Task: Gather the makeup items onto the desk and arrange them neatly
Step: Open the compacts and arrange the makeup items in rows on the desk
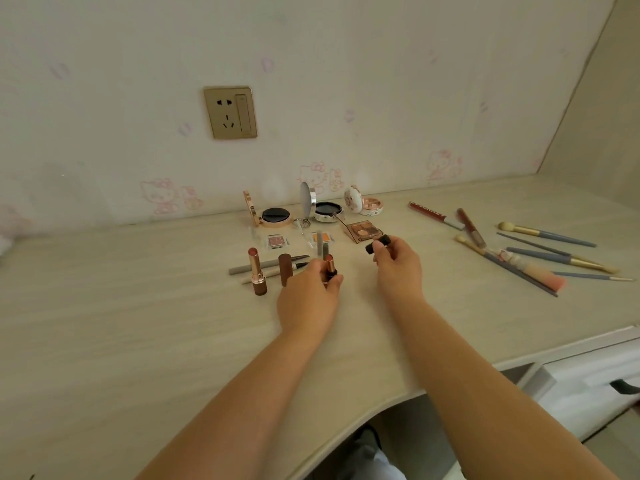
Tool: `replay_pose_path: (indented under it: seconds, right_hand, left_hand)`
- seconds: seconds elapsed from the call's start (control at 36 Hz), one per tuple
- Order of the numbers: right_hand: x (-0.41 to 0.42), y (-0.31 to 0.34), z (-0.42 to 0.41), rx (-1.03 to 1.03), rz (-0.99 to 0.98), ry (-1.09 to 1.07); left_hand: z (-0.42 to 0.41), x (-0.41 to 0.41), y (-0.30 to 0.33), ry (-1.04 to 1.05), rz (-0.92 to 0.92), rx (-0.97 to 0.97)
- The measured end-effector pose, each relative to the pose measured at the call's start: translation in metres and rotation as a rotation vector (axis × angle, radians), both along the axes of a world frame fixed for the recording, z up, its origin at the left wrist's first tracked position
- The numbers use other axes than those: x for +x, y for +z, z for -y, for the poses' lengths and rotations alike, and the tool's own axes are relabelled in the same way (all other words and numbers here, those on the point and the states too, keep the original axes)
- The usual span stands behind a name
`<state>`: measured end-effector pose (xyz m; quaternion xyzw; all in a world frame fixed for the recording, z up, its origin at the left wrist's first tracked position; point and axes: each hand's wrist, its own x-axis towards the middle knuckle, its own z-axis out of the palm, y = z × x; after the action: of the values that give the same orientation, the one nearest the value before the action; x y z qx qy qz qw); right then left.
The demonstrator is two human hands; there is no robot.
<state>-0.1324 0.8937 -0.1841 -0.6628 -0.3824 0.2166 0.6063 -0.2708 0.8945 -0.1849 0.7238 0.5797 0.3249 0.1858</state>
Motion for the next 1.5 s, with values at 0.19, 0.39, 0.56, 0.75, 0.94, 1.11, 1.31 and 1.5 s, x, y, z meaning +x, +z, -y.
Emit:
replay_pose_path:
  seconds: [0.19, 0.39, 0.56, 0.75, 0.94, 1.11, 1.31, 1.5]
  right_hand:
    - [-0.005, 0.002, -0.016, -0.111, 0.247, 0.105]
    - [-0.007, 0.000, -0.018, -0.174, 0.491, 0.156]
    - [-0.009, -0.006, -0.023, -0.319, 0.718, 0.158]
    - [-0.010, -0.007, -0.024, -0.391, 0.825, 0.126]
    - [-0.011, -0.005, -0.023, -0.409, 0.817, 0.127]
    - [-0.010, -0.003, -0.018, -0.364, 0.683, 0.141]
    - [-0.004, 0.001, 0.007, -0.215, 0.410, 0.064]
    - [0.050, 0.006, 0.047, -0.111, 0.454, -0.204]
  left_hand:
    - [-0.016, 0.016, 0.001, 0.075, -0.015, -0.012]
    - [-0.022, 0.020, -0.003, 0.083, -0.094, 0.014]
    - [-0.022, 0.019, -0.004, 0.115, -0.143, 0.029]
    - [-0.021, 0.019, -0.001, 0.144, -0.181, 0.000]
    - [-0.019, 0.020, 0.000, 0.141, -0.188, 0.002]
    - [-0.008, 0.019, -0.001, 0.142, -0.098, 0.049]
    - [0.013, 0.020, 0.002, 0.082, 0.000, 0.251]
    - [0.031, 0.061, 0.004, -0.232, -0.165, 0.348]
